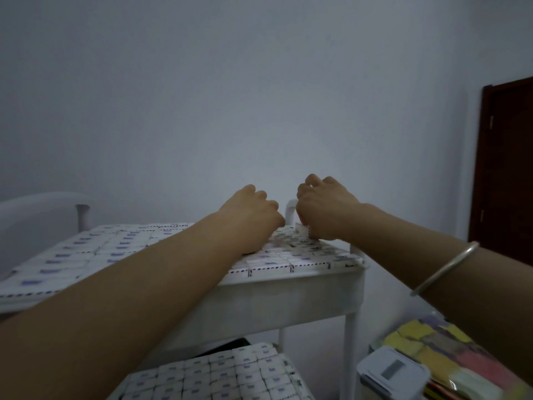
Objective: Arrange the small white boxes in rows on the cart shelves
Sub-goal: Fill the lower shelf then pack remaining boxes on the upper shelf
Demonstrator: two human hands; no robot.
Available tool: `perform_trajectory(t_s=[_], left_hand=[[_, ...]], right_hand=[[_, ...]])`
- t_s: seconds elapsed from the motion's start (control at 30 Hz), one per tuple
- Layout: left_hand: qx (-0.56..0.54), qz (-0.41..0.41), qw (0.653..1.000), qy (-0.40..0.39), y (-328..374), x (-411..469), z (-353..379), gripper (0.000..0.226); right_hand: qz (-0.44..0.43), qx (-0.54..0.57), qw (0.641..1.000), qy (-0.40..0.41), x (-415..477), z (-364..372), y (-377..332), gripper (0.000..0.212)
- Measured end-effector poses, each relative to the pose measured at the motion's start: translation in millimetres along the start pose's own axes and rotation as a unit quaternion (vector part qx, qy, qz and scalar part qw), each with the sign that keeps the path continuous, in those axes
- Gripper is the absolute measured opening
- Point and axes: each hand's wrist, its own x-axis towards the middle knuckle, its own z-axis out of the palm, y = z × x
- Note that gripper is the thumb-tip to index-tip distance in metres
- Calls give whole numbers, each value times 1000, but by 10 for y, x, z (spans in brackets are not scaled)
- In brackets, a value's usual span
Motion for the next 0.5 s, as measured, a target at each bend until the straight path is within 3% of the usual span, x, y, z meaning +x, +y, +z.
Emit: perform_trajectory(t_s=[0.1, 0.2, 0.27, 0.33, 0.37, 0.43, 0.47, 0.5], left_hand=[[-47, -29, 998, 36, -4, -6, 52, 54], [-145, -90, 981, 89, -2, 0, 69, 63], [-248, -150, 949, 125, -4, -4, 32, 57], [-341, -208, 900, 172, -14, -5, -25, 47], [-360, -236, 880, 200, -26, -3, -45, 42], [-371, -264, 858, 239, -42, -5, -61, 34], [-400, -253, 846, 245, -38, -4, -69, 32], [-440, -232, 833, 243, -25, -1, -81, 30]], right_hand=[[-4, 8, 1000, -24, 20, -1, -39, 25], [0, 33, 994, -104, 57, -23, 11, 34], [8, 62, 990, -126, 68, -66, 65, 44], [23, 150, 986, -65, 44, -124, 114, 51], [35, 242, 969, -25, 24, -154, 142, 53], [40, 442, 896, 28, -28, -218, 186, 50], [39, 497, 866, 46, -51, -249, 202, 46], [39, 495, 866, 63, -64, -275, 225, 40]])
